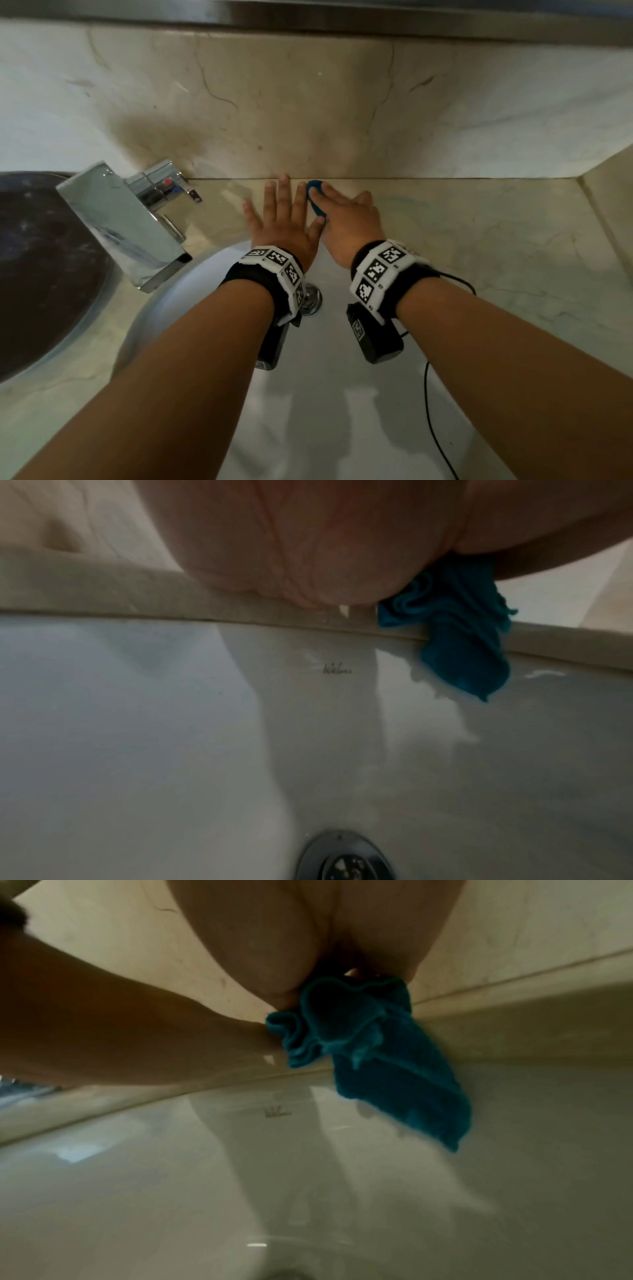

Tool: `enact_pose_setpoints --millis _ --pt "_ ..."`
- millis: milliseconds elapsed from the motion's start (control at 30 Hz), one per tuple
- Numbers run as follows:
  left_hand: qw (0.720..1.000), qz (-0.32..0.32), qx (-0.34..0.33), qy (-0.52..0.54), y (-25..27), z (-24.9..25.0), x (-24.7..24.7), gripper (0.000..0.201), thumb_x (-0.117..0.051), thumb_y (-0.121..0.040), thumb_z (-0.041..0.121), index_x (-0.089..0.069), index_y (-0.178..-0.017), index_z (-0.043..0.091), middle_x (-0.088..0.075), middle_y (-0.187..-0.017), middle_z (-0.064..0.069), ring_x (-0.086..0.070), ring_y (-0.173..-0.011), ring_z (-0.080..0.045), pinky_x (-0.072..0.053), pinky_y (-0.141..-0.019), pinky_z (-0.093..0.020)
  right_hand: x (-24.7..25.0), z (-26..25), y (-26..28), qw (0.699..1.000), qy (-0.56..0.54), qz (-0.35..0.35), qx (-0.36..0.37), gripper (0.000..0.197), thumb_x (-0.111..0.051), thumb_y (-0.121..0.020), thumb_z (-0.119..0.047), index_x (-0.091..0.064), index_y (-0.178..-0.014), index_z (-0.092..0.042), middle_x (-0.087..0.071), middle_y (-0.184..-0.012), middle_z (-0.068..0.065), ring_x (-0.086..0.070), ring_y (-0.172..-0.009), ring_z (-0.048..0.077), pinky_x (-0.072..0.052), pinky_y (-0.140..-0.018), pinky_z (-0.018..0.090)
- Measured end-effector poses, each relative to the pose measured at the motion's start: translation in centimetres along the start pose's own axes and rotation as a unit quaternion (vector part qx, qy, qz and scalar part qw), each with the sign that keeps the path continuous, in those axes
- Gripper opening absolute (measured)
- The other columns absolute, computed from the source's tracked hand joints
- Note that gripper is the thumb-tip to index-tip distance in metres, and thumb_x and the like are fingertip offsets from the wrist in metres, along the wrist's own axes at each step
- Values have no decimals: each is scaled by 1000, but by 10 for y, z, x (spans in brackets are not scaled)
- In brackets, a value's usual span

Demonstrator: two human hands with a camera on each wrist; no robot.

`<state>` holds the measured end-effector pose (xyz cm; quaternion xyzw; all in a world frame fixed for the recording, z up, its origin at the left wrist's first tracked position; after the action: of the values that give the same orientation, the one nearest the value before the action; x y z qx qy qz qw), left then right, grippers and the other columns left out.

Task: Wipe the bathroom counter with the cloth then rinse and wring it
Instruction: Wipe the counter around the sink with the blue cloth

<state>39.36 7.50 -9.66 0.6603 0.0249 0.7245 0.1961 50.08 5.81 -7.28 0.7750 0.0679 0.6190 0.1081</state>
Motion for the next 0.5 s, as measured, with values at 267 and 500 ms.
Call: enact_pose_setpoints --millis 267,500 --pt "1000 15 1 4 3 0 1 65 -7 -95 56 17 -147 27 25 -155 -2 20 -143 -24 10 -114 -55 7 44 11 993 19 -3 -118 65 -35 -96 -15 -3 -149 -35 -6 -157 -16 -28 -126 35 -31 -103 41" --pt "1000 12 0 6 2 1 1 66 -6 -94 57 18 -147 26 26 -154 -3 21 -143 -25 11 -112 -55 12 39 17 988 15 -35 -152 70 -35 -92 -12 1 -149 -33 0 -158 -14 -27 -127 39 -30 -107 41"
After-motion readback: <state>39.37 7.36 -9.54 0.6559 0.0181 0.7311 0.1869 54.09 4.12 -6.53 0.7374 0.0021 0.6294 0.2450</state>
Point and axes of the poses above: each hand's wrist, its own y-axis away from the middle knuckle, its own x-axis out of the back of the hand, z = x × y, the point moved 1 cm from there along -y, towards the middle knuckle
